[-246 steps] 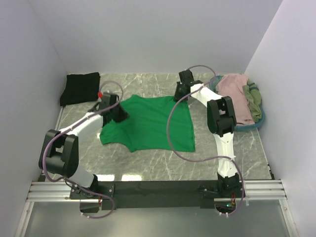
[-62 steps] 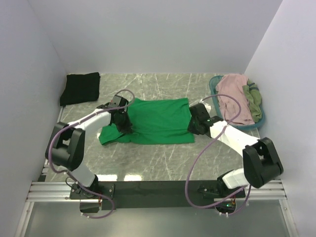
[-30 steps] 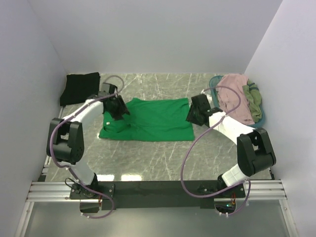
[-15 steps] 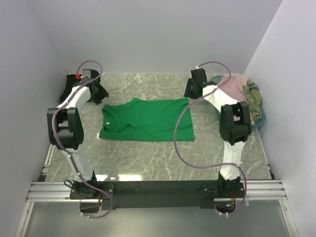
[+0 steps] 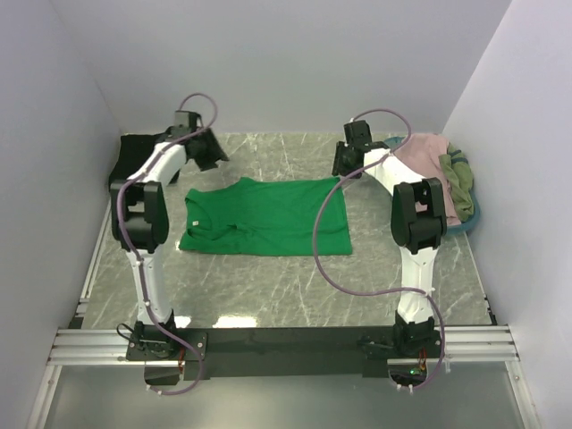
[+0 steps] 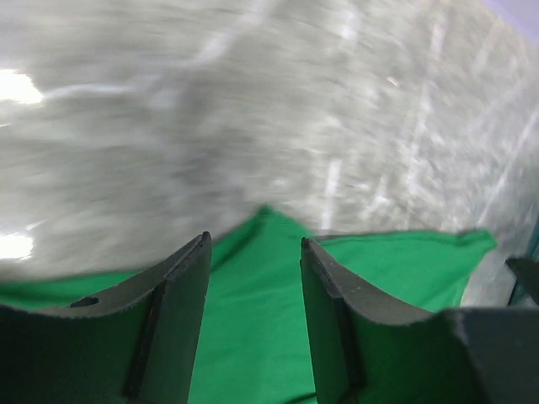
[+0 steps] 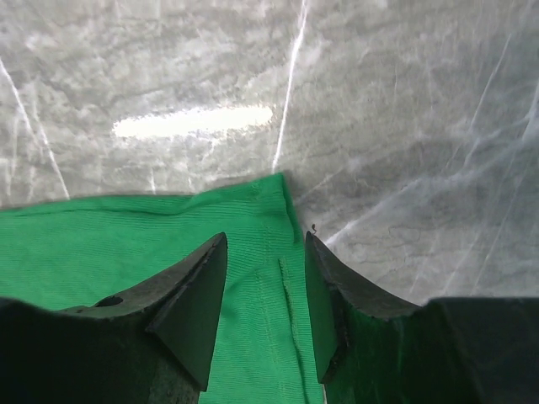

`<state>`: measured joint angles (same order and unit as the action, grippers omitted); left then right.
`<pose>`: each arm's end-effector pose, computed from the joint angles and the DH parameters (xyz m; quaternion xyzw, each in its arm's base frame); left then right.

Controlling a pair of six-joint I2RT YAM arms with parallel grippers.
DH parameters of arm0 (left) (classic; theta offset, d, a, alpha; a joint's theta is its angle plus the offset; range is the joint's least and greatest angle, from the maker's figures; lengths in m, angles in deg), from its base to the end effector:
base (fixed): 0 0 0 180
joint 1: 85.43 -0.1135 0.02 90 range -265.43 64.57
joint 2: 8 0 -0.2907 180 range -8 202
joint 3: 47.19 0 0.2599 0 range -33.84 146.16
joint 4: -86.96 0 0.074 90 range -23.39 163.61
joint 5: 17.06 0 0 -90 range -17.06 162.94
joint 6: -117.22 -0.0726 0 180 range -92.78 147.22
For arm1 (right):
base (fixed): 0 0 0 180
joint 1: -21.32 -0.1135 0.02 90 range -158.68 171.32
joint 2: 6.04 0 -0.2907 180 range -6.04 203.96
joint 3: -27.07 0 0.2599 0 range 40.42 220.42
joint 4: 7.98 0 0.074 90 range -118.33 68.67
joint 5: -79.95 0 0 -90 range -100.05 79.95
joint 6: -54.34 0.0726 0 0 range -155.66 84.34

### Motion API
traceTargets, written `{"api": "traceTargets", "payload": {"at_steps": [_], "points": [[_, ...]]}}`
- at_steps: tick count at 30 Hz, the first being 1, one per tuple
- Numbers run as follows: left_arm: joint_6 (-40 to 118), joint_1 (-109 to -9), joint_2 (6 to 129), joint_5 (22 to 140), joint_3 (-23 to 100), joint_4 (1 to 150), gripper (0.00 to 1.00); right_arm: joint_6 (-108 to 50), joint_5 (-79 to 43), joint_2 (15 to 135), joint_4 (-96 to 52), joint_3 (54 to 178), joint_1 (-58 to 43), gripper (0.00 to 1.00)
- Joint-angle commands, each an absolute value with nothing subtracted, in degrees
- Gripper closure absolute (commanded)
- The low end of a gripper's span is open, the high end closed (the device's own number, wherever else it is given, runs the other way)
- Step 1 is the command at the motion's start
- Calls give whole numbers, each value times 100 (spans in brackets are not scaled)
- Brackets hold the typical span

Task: Fold and stack the tank tops
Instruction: Fold the tank top

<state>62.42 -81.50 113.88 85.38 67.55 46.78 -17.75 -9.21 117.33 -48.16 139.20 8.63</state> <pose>0.5273 -0.0519 0.2215 -0.2116 0.9023 -0.2162 0.3071 0.5136 0.1146 0.1910 0.0454 0.9427 0.0805 0.3205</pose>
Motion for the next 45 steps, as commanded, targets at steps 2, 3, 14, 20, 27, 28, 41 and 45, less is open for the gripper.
{"api": "traceTargets", "payload": {"at_steps": [2, 3, 14, 20, 27, 28, 41, 45], "points": [[5816, -7682, 11882, 8463, 7373, 4865, 48, -1932, -865, 11911, -4901, 14211, 901, 51], [5729, -7577, 11970, 8341, 7566, 4804, 48, -1940, -865, 11920, -4892, 14211, 901, 51], [5104, -7216, 12744, 7812, 8077, 4767, 48, -1897, -812, 12236, -5120, 14553, 901, 51], [4955, -7093, 12875, 7611, 8262, 4645, 48, -1879, -777, 12465, -5288, 14896, 892, 52], [4840, -7057, 12595, 7741, 7850, 4838, 48, -1897, -707, 12430, -5306, 14932, 892, 52], [4832, -7066, 12473, 7785, 7797, 4943, 47, -1905, -698, 12395, -5271, 14827, 901, 52], [4340, -7189, 12181, 8243, 7814, 4865, 45, -1967, -812, 12518, -5305, 15063, 892, 55], [4234, -7181, 12243, 8243, 7884, 4707, 46, -1897, -926, 12474, -5253, 15046, 901, 55]]}}
